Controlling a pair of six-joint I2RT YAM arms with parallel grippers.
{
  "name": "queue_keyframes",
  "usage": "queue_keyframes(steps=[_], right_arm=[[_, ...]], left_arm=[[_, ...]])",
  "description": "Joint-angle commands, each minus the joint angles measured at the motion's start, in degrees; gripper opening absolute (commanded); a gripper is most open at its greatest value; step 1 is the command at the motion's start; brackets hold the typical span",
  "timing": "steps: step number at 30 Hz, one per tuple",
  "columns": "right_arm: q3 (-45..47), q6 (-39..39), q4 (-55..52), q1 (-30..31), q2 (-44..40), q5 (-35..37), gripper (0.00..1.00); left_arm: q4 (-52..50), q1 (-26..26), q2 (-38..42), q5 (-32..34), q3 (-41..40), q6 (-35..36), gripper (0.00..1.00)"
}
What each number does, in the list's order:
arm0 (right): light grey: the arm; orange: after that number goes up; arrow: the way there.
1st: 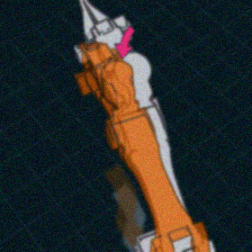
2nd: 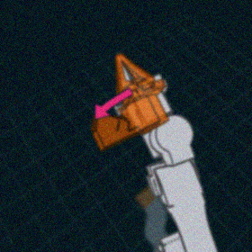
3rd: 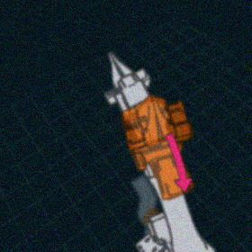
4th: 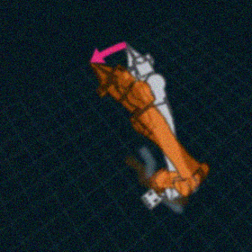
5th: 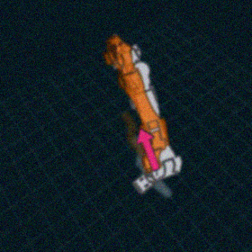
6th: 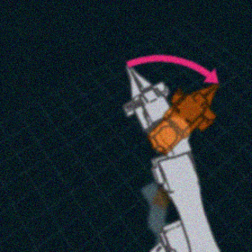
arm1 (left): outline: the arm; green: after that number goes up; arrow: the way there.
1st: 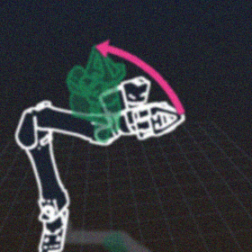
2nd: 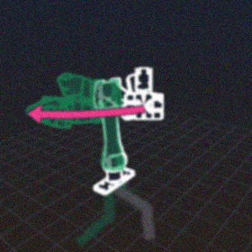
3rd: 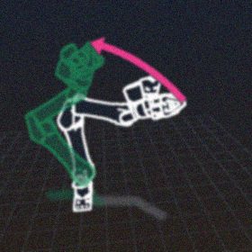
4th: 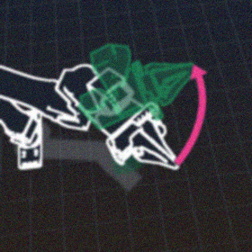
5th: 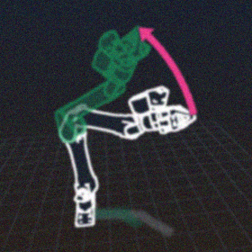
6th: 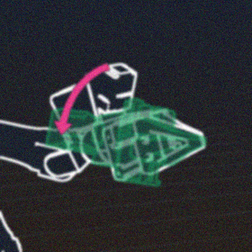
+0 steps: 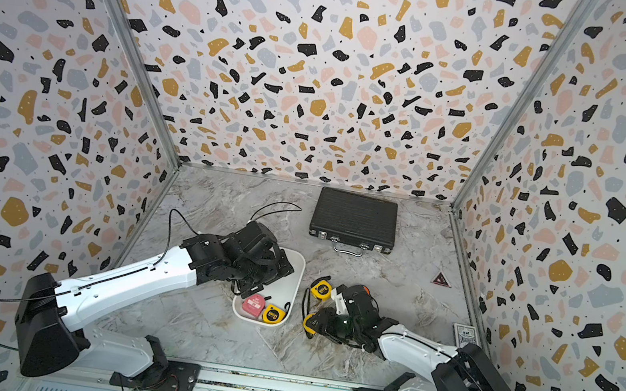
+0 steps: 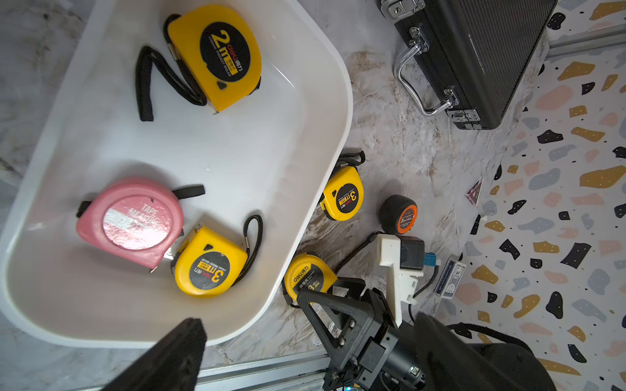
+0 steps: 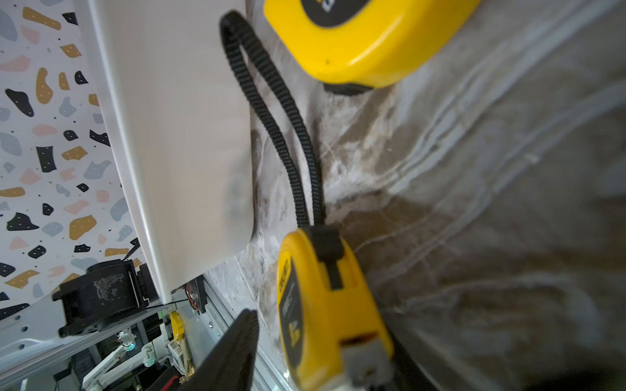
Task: Take the tape measure out of the storage box
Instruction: Place the tape measure at the center of the board.
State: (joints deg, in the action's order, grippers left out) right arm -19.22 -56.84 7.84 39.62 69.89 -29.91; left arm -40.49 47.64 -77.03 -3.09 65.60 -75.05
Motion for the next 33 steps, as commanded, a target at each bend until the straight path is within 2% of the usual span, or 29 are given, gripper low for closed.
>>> queue_keyframes(steps=[1,8,17,23,33], right_arm=[[-1.2,2.2,-6.7,0.2,-3.2,1.2,0.64],[-3.2,4.5,-15.7,0.2,-7.2,2.6,0.81],[-8.6,6.6,-26.0,0.2,-12.7,5.7,0.89],[-13.2,6.7,-31.5,0.2,-15.5,7.1,0.92],[-18.1,6.5,-35.2,-0.4,-17.0,7.8,0.92]], left_arm=[[-2.0,-0.5,0.5,1.8,0.1,2.6,1.00],[-5.4,-1.9,-1.9,3.1,1.7,7.7,1.00],[-12.2,-4.8,-12.4,7.1,10.2,16.5,1.00],[-8.8,-7.0,-18.3,6.3,11.7,14.2,1.00],[-0.3,-8.5,-24.4,7.0,9.1,8.5,0.97]])
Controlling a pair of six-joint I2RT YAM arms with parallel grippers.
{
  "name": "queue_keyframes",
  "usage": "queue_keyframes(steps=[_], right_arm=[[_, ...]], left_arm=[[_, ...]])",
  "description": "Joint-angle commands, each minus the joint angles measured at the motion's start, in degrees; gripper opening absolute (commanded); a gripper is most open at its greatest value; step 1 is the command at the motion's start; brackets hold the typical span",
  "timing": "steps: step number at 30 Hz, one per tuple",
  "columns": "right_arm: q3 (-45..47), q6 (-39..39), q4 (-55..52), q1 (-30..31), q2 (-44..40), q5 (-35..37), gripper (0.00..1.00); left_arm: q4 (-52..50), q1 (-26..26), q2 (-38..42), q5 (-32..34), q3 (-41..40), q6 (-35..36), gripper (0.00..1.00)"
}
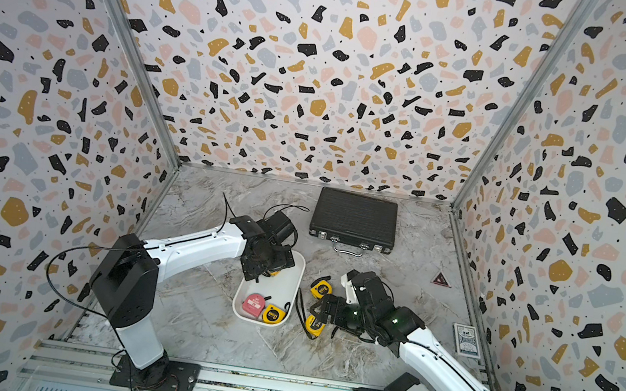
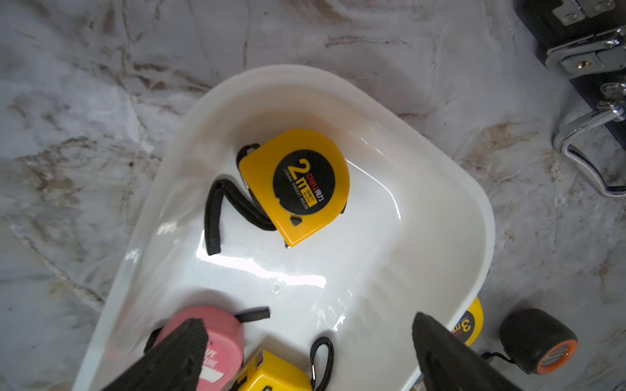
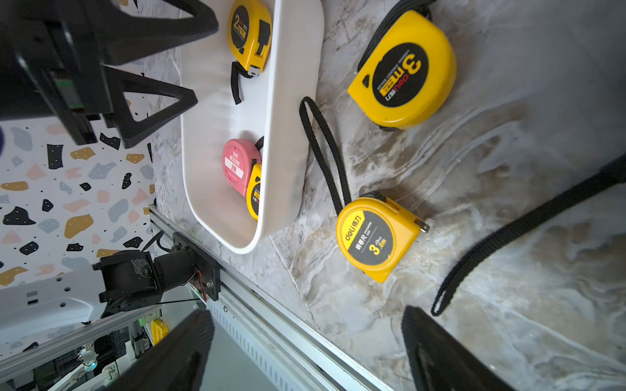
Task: Take the tape measure out of the storage box
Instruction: Place the tape measure at the center of the board, then pick up the tape measure from the storage box.
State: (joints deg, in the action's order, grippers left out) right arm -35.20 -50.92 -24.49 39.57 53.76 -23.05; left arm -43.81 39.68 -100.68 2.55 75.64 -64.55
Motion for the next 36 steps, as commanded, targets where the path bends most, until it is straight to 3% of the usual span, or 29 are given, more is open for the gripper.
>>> queue_keyframes(steps=[1,11,36], right_arm=[[-2.3,0.6,-2.7,-0.5,-0.8,0.9,0.92],[-2.8,2.3,-1.7,-4.2,1.8,-1.9,0.90],[-6.0,5.0,0.5,-8.5,8.9,-6.5,0.90]], left_arm=[[4.0,-0.7,-0.9,1.8,-1.5,-2.6,0.96],[11.6,-1.6,-1.6,6.5,-6.9,-8.2,0.89],[15.3,-3.3,-5.6,9.1,-6.1,-12.5,0.82]])
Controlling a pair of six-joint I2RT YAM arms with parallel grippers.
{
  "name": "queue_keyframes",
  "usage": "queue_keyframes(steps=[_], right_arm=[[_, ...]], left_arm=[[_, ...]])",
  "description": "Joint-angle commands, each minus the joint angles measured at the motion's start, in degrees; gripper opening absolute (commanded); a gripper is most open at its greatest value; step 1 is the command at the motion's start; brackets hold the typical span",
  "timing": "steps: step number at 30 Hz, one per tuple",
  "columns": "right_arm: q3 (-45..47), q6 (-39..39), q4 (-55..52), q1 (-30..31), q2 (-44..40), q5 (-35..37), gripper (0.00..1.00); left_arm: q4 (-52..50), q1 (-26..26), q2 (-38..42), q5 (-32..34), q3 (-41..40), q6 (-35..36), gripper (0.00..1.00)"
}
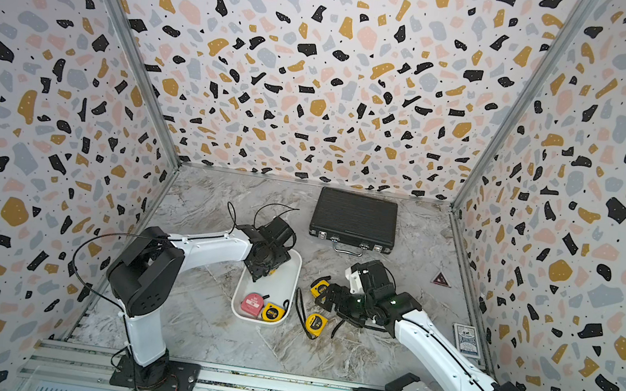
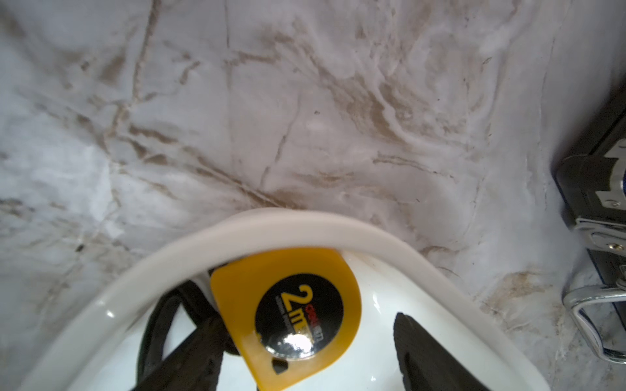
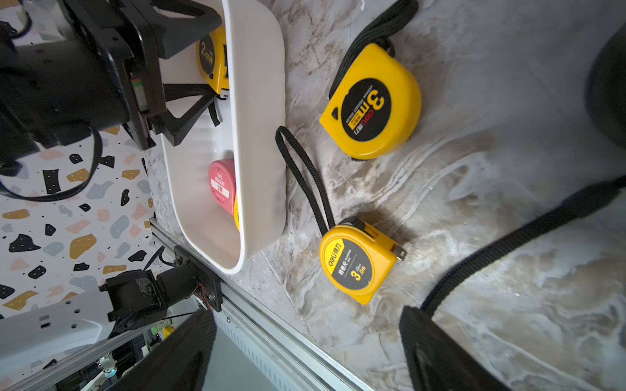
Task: Take the tape measure out of the storage box
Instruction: Pick up the tape measure from the storage box.
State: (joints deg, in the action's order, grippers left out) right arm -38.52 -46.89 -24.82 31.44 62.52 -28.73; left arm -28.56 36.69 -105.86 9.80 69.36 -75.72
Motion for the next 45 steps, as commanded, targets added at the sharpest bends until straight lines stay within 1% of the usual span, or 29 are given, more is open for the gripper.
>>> queue_keyframes(steps=[1,9,18,22,28,35,38,41,45], right_arm=[[-2.7,1.0,1.0,-0.4,0.3,-1.1,0.90],[-3.3,1.3,1.7,-0.4,1.7,-1.9,0.90],[-3.2,1.1,2.1,-0.5,1.8,-1.9,0.90],[-2.9,0.9,2.1,-0.6,1.6,-1.9,0.90],[-2.6,0.7,2.6,-0.6,1.7,-1.9,0.90],[-2.5,0.4,2.5,-0.6,1.6,-1.8,0.90],[-2.8,0.5,2.1,-0.6,1.6,-1.8,0.90],[-3.0,0.6,1.8,-0.6,1.4,-1.7,0.89],[-2.8,0.5,2.1,-0.6,1.5,-1.9,0.90]], left_arm=[[0.2,-0.3,-0.5,2.0,0.0,-1.7,0.81],[0.6,-0.3,-0.1,4.9,-1.7,-2.0,0.79],[1.5,-0.3,-1.6,5.4,-2.3,-2.5,0.77],[1.6,-0.3,-2.4,5.8,-2.4,-2.4,0.73],[1.8,-0.3,-3.3,5.4,-3.0,-2.7,0.66],[1.8,-0.2,-3.7,4.0,-2.9,-2.1,0.47],[1.8,-0.1,-3.5,3.5,-2.8,-1.9,0.42],[2.0,0.5,-3.1,2.7,-2.7,-1.8,0.31],[1.8,1.4,-1.4,2.0,-2.6,-1.6,0.11]])
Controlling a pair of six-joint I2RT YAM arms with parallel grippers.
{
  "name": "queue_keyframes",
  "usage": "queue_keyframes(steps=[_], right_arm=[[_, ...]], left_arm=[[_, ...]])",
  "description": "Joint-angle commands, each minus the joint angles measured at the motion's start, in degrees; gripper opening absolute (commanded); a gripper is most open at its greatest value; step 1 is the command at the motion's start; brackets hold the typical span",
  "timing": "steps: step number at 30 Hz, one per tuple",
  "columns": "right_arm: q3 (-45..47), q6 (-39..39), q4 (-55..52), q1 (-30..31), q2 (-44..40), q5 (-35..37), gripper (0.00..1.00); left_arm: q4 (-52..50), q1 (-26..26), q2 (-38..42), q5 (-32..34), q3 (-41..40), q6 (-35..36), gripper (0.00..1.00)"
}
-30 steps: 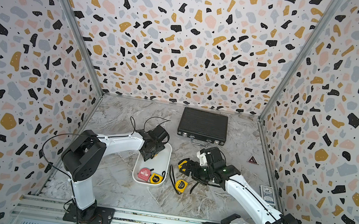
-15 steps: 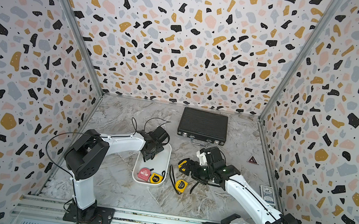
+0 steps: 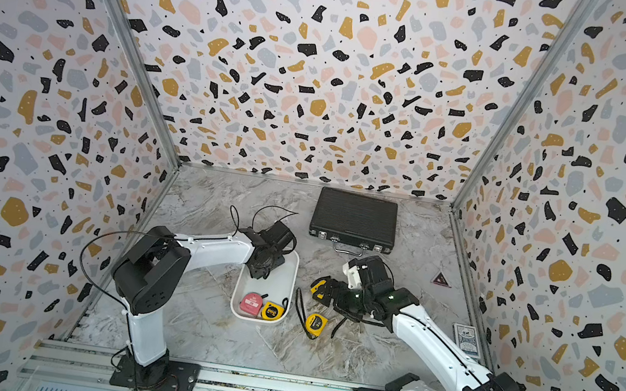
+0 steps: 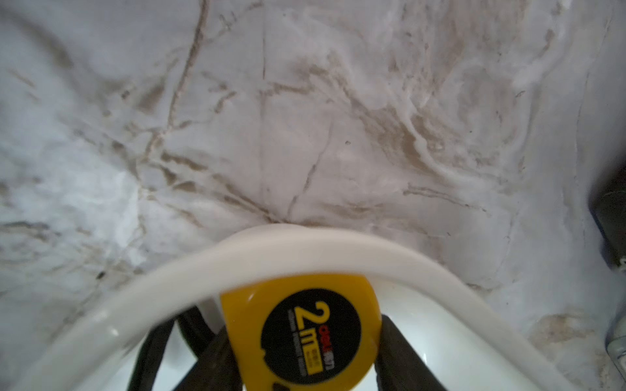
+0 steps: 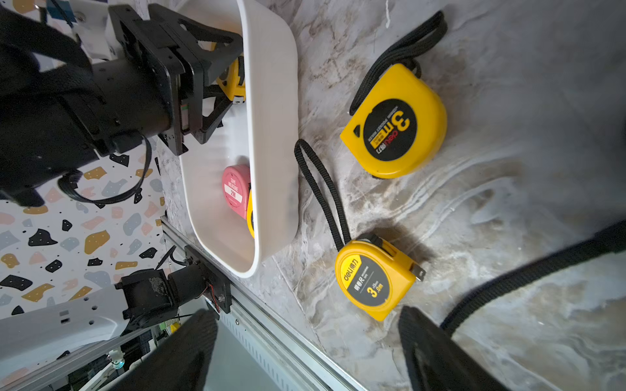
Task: Take the tape measure out of the storage box
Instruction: Pick up the tape measure from the storage box.
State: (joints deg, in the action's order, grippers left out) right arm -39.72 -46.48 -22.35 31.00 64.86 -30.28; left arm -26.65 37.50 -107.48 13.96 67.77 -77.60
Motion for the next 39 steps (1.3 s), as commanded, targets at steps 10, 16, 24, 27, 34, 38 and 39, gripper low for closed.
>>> queue_keyframes(steps=[10,16,24,27,34,38,39], right_arm=[[-1.5,-0.4,1.9,-0.2,-0.4,-0.9,0.89],[-0.5,-1.6,5.0,-0.2,-0.6,-0.7,0.89],[1.5,-4.0,13.3,1.2,-2.0,2.2,0.89],[1.9,-4.3,16.1,3.0,-2.7,4.8,0.89],[4.7,-6.4,25.2,8.4,-4.9,12.4,0.89],[6.2,-6.9,28.6,10.5,-6.6,16.0,0.89],[6.6,-6.9,29.4,11.0,-7.0,16.8,0.88]], left_arm=[[-5.7,1.7,8.3,-5.1,0.1,0.1,0.00],[-8.9,2.7,14.4,-5.7,0.2,-0.8,0.00],[-13.1,5.1,21.2,-5.4,2.4,-2.0,0.00],[-13.6,6.1,22.6,-5.8,3.4,-2.9,0.00],[-13.8,8.8,23.6,-6.7,6.2,-5.4,0.00],[-12.9,10.5,23.3,-7.3,7.3,-7.1,0.00],[-12.6,10.9,23.1,-7.5,7.7,-7.5,0.00]])
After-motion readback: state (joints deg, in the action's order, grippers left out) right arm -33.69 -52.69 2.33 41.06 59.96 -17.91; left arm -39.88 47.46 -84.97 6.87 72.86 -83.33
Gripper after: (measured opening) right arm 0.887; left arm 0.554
